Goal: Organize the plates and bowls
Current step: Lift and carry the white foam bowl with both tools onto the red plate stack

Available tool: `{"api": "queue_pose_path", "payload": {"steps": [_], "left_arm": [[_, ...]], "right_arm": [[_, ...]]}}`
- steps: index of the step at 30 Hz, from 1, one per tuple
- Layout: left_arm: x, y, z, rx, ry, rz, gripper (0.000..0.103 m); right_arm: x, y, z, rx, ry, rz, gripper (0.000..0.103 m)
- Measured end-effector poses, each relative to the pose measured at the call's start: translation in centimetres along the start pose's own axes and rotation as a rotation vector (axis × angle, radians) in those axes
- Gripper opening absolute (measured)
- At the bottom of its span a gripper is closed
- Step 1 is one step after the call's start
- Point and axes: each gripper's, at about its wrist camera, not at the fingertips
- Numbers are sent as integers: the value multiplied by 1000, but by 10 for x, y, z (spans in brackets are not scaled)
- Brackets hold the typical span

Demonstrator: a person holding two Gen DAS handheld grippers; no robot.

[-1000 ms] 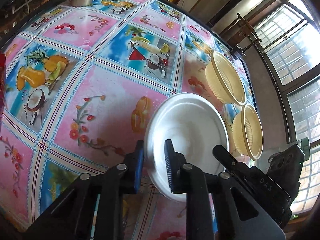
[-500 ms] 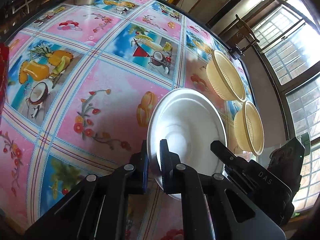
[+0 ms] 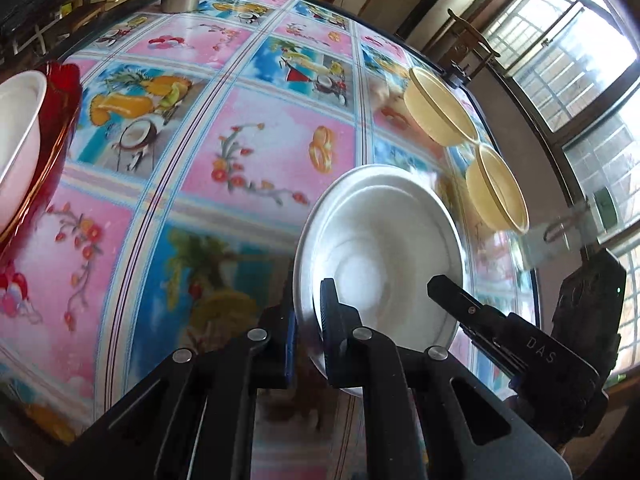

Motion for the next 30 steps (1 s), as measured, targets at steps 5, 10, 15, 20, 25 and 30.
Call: {"api": "queue_pose_path", "payload": {"steps": [5, 10, 15, 20, 25, 30], "left_arm": [[-8, -25, 10, -11, -15, -29, 9], [-30, -42, 21, -17, -33, -28, 9], [-64, -52, 44, 2, -43, 9, 9], [-93, -65, 67, 30, -24, 33, 10], [-116, -77, 83, 42, -13, 50, 9], [-123, -78, 96, 72, -20, 47, 9]], "right_arm": [[-9, -26, 9, -25, -51, 29, 8], [-28, -49, 10, -57, -79, 61, 7], [-64, -63, 1, -103, -82, 126, 7], [-105, -81, -9, -132, -88, 217, 8], [-129, -100, -18, -166, -91, 272, 8], [-140, -107, -19, -170, -72, 284, 8]]}}
Point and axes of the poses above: each gripper's, at about its wrist camera, not at the fingertips, and z roughly against the way its jaws point, x to its right, y to its top, and after that the axes turned 4 degrees about -x, right-handed
